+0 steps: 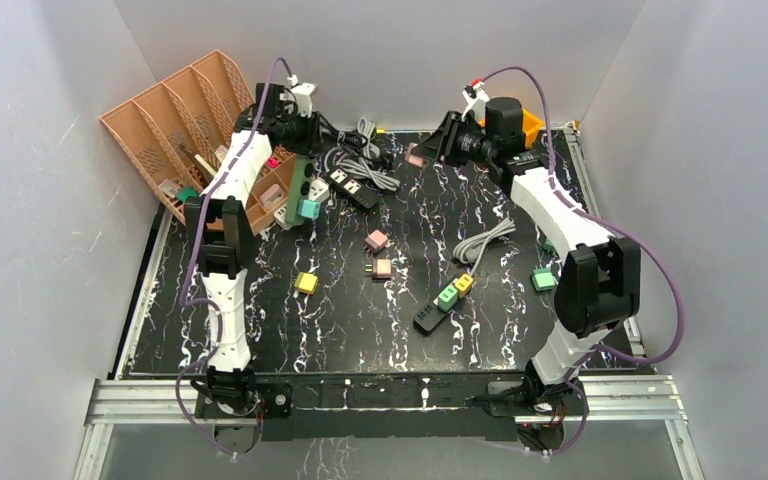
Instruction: Pull the plug off the socket
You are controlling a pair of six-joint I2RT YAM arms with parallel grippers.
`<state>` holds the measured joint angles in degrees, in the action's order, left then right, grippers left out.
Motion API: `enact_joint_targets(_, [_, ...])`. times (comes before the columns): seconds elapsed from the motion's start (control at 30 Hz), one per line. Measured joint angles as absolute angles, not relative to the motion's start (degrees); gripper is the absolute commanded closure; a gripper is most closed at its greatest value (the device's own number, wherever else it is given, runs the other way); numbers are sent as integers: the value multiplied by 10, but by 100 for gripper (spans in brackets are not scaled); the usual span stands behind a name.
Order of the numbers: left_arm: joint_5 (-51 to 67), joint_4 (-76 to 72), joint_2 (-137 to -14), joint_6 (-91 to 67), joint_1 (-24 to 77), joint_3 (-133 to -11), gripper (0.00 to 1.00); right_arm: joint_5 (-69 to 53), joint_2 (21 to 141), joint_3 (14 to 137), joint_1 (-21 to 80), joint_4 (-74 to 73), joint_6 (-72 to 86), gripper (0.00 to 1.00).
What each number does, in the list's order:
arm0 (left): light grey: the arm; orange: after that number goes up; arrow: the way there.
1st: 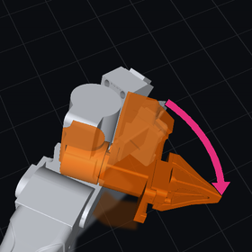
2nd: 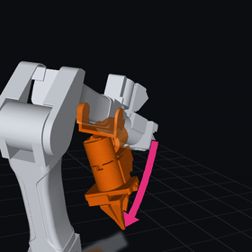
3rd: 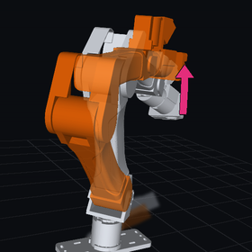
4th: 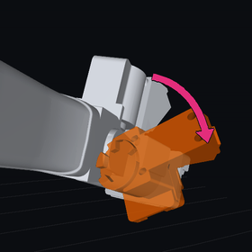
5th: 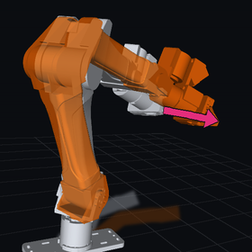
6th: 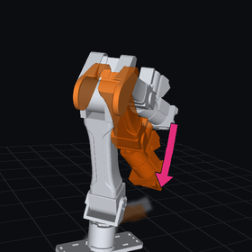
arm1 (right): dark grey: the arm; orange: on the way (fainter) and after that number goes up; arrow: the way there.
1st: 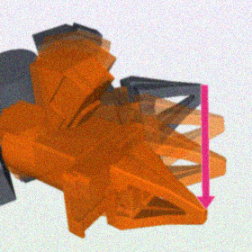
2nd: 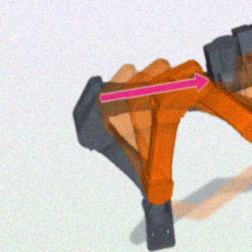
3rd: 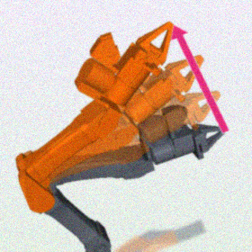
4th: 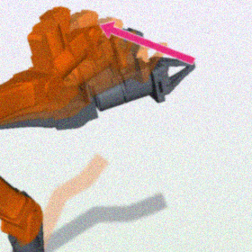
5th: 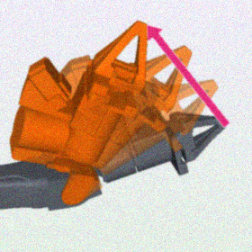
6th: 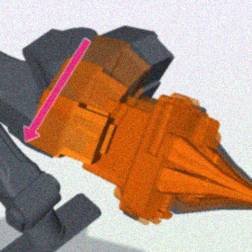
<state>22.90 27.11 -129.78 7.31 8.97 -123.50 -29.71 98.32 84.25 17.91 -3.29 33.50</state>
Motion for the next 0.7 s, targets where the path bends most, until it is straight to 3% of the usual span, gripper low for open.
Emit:
enact_joint_targets(0.17, [178, 297, -1299, 104, 74, -1235, 100, -276, 969, 848, 202, -48, 316, 100])
enact_joint_targets(0.33, [204, 296, -1299, 107, 80, -1257, 100, -288, 987, 803, 217, -60, 301, 100])
enact_joint_targets(0.5, [341, 292, -1299, 88, 77, -1295, 100, -288, 1033, 720, 218, -72, 296, 100])
enact_joint_targets(0.7, [501, 341, -1298, 127, 59, -1294, 100, -285, 1079, 708, 235, -103, 278, 100])
